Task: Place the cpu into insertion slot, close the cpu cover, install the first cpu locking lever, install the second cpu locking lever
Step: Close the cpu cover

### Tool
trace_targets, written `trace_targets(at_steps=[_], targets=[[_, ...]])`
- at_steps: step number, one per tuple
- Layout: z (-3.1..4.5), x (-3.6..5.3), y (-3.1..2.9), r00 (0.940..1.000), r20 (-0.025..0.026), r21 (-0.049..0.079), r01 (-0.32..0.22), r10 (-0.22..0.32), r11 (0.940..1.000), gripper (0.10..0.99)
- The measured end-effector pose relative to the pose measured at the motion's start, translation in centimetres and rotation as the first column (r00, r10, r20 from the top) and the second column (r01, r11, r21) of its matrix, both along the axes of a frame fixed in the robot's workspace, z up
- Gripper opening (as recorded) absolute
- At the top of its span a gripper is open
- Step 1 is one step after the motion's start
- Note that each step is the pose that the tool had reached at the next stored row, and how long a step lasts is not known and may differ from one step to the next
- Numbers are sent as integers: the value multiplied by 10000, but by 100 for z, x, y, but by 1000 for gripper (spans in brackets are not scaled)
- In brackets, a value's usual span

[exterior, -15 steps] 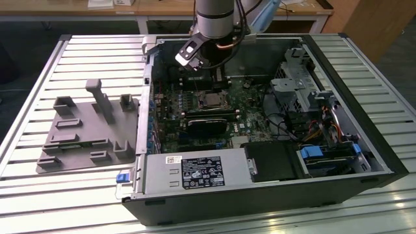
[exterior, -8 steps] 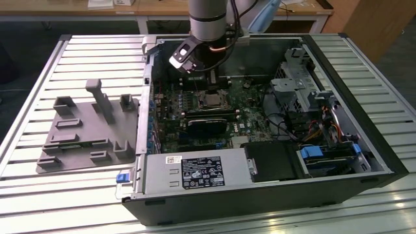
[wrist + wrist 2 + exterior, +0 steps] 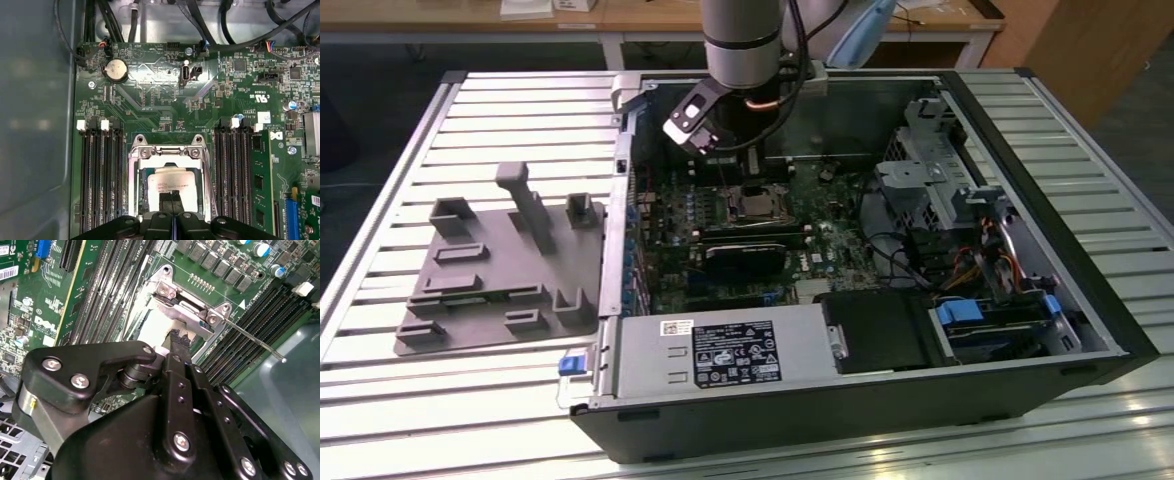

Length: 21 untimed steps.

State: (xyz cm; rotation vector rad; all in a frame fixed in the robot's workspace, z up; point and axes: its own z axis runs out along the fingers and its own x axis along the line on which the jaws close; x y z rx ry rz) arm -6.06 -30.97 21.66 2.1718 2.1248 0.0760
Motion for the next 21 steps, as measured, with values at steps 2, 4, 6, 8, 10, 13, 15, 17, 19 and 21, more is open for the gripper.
trace_targets(at_steps=[2, 4, 6, 8, 10, 13, 15, 17, 19, 21], targets=[[-1, 0, 0, 10000, 1, 1, -5, 5, 10000, 102], [-2, 0, 1, 9998, 2, -29, -176, 176, 9998, 102], [-2, 0, 0, 9989, -1, -70, -470, 470, 9989, 102], [-4, 0, 0, 9970, -3, -121, -771, 771, 9969, 102], [-4, 0, 0, 9942, -8, -188, -1080, 1080, 9940, 102], [-3, 0, 0, 9888, -13, -213, -1489, 1489, 9886, 102], [-4, 0, 1, 9838, -15, -224, -1793, 1794, 9835, 102], [-4, 0, 0, 9775, -19, -244, -2109, 2109, 9772, 102], [-5, 0, 0, 9694, -24, -265, -2453, 2453, 9691, 102], [-5, 0, 0, 9604, -28, -283, -2787, 2787, 9600, 102]])
